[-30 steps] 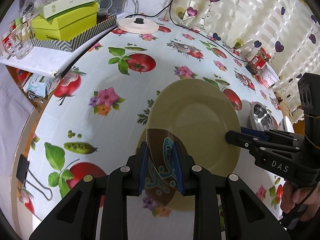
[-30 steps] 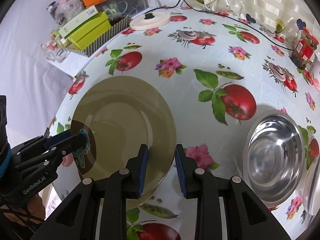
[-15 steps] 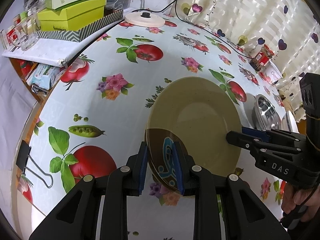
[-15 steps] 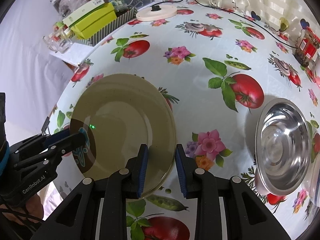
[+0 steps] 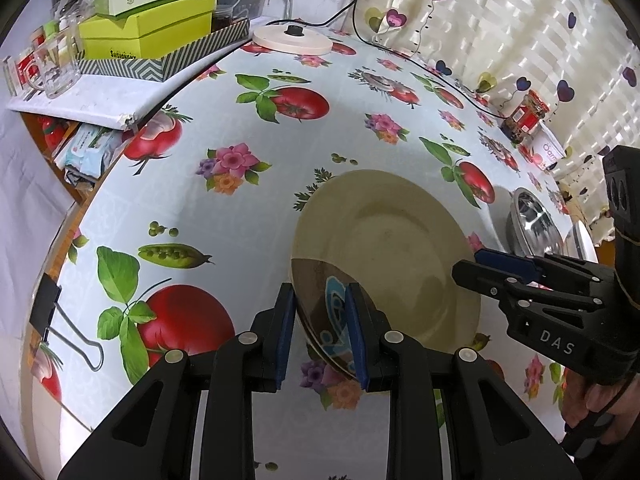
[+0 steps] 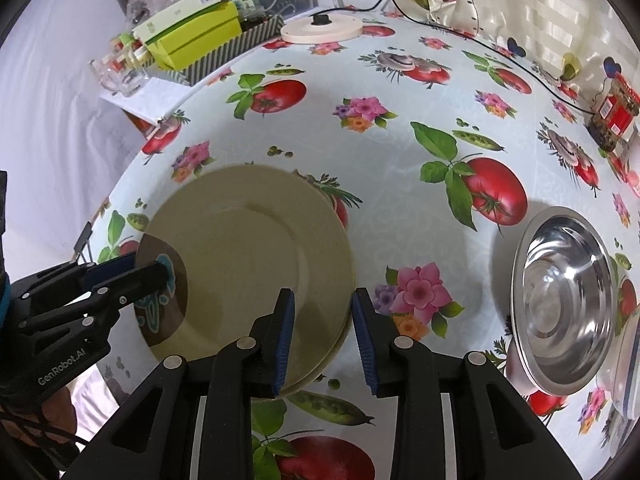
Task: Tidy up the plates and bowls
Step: 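Align the held plate on top of the other plate with the left tool, then open the left tool to release the beige plate onto the stack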
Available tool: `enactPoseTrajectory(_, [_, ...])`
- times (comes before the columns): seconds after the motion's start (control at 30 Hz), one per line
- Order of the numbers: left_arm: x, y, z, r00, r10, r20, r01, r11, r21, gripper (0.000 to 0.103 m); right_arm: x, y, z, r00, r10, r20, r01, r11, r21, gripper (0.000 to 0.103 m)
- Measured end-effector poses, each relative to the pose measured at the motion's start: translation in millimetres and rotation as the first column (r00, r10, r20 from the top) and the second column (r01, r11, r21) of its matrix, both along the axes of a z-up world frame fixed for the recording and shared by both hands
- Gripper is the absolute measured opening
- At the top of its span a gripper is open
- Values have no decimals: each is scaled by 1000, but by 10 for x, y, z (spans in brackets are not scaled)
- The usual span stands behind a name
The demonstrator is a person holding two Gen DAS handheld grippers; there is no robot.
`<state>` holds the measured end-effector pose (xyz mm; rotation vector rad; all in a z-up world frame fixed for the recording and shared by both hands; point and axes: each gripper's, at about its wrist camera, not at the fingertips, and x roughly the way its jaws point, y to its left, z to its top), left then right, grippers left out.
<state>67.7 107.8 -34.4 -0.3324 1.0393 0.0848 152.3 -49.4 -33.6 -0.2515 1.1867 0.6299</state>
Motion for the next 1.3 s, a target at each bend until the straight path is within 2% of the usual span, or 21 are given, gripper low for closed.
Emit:
enactPoseTrajectory(0.27, [-28,62,4,1000,18,24,-18,1000,-7,26,-10,-26,4,1000,-8,5,8,1000,20,30])
enactPoseTrajectory(0.43, [-48,30,4,1000,8,30,-8,1000,-7,26,-12,-39,0,1000,-20,11,19,1000,22,24])
enactPoseTrajectory(0.7, [-95,-1,-10,1000,0,29,0,1000,-3,26,-36,-58,7,1000,-19,16,19,1000,18,24])
enactPoseTrajectory(0.93, [-114,25,8,1000,-6,30,6,1000,-23,26,-61,-64,13,1000,-21,14,21,999,24,25])
enactPoseTrajectory(1.0, [-124,65,86,998,9,55,-9,1000,-3,26,-57,-84,27,1000,-20,3,20,999,33,25])
enactPoseTrajectory(1.13, [-130,71,155,997,20,79,-19,1000,-7,26,-92,-176,133,999,-32,35,30,998,46,29])
enactPoseTrajectory(1.3, [-136,-61,198,996,-19,86,19,1000,-1,26,-212,-297,218,997,-40,62,37,998,55,31])
